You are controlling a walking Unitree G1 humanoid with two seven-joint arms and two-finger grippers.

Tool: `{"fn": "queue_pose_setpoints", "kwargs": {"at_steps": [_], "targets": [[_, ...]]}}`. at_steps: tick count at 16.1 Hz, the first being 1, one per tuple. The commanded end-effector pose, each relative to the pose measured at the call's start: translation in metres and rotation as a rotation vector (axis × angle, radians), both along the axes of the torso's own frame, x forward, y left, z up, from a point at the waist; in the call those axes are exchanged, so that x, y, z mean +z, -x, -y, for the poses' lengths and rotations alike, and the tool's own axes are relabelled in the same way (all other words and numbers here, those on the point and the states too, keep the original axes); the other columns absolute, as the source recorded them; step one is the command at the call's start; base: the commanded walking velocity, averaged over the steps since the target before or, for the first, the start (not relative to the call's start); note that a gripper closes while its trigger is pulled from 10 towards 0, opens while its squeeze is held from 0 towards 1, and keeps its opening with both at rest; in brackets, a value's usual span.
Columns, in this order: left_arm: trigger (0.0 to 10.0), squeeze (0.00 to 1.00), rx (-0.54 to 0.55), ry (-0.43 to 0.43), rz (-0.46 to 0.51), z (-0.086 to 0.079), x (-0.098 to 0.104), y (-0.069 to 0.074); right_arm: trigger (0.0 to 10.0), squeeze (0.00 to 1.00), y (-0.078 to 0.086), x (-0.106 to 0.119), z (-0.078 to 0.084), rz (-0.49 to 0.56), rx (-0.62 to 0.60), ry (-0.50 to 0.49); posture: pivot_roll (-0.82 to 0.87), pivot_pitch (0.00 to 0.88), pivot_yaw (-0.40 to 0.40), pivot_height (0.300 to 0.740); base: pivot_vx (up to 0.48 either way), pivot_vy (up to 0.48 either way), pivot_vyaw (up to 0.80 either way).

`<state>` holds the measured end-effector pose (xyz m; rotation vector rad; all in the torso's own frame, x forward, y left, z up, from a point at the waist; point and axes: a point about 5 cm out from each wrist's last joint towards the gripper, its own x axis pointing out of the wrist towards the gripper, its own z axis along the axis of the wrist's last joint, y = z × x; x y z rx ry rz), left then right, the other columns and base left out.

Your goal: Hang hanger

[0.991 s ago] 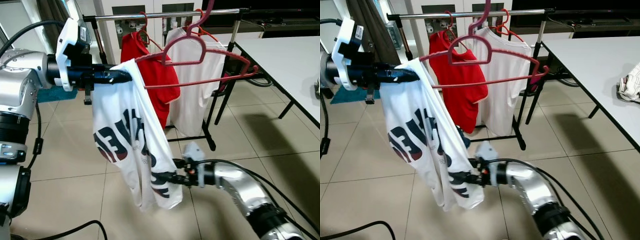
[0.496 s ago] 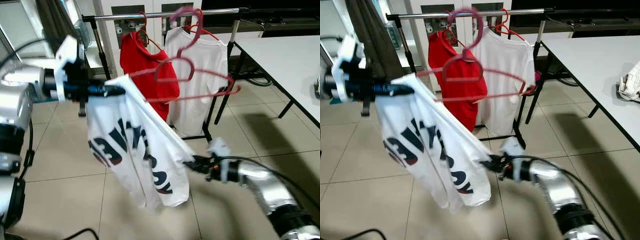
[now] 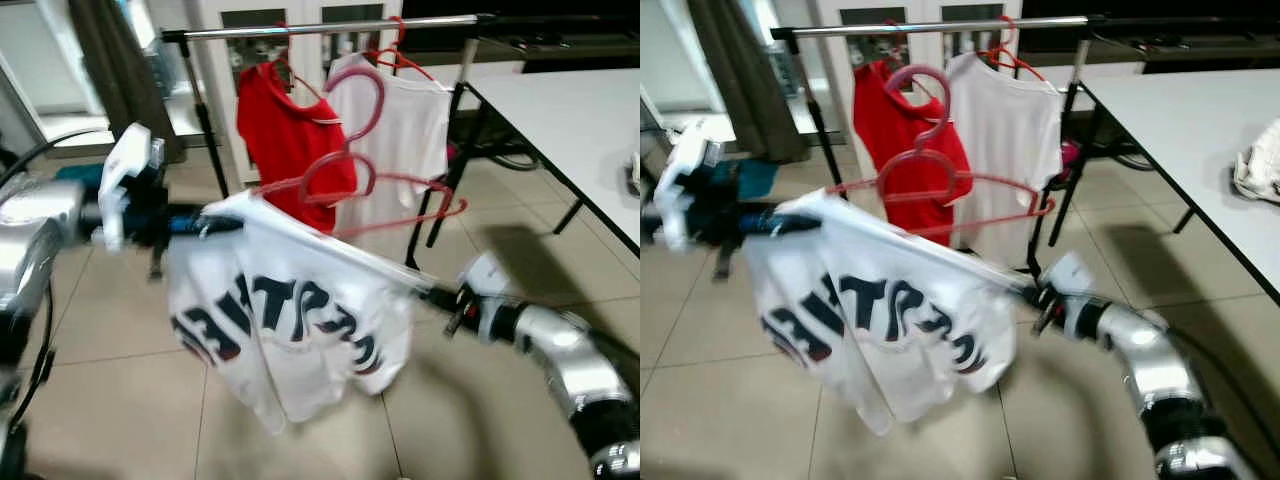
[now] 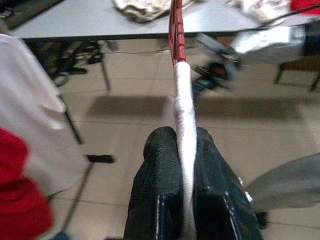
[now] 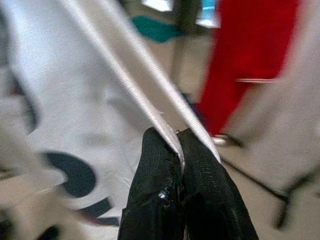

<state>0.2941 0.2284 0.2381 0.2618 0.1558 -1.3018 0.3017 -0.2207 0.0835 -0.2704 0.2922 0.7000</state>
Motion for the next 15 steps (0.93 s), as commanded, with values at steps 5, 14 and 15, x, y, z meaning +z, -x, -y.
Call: {"fn": "queue_pose_setpoints", "kwargs": {"at_steps": [5,14,15], "targets": [[0.0,0.00,0.001,-0.047,-0.045,-0.010,-0.001,0.024,0.0,0.00,-0.013,0.016,0.056,0.091,-0.355,0.107,-0.16,0.000,0.047,0.740,0.000,0.000,0.00],[0.0,0.00,0.061,-0.223,-0.109,-0.018,-0.031,0.036,0.0,0.00,-0.022,0.036,0.073,0.165,-0.400,0.169,-0.16,0.000,0.044,0.740,0.000,0.000,0.00],[0.0,0.00,0.054,-0.242,-0.109,-0.017,-0.032,0.037,0.0,0.00,-0.022,0.037,0.074,0.168,-0.399,0.173,-0.16,0.000,0.043,0.740,0.000,0.000,0.00]]}}
